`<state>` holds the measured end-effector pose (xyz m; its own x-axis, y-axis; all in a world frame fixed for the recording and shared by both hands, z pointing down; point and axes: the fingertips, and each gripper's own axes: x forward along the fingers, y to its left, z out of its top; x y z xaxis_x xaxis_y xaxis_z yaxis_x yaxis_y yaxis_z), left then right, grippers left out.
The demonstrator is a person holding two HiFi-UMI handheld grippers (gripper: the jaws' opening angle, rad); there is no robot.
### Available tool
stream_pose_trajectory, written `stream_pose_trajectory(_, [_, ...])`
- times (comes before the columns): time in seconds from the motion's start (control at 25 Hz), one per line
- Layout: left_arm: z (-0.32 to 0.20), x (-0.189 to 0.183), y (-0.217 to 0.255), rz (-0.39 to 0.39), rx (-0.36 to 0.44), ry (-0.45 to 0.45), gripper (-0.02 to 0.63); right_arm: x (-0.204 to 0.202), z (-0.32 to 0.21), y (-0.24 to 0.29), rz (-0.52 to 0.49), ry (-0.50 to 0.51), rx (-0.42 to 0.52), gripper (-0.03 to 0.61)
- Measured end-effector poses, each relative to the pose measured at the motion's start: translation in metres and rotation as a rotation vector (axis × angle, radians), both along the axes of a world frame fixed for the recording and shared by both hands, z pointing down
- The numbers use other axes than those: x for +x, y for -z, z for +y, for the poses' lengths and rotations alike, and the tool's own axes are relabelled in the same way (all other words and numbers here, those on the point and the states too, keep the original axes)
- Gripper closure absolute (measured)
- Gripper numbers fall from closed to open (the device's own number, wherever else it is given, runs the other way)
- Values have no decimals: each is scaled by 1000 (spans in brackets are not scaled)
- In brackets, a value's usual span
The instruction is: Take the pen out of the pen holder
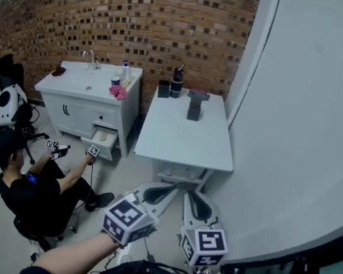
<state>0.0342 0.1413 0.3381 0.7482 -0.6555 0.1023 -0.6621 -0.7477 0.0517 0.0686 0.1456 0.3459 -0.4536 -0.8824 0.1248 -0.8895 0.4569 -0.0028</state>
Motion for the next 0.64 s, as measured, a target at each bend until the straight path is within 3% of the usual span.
stream_pose_trajectory(0.64, [1,-1,12,7,-4,3,611,0,1,11,14,9,-4,523])
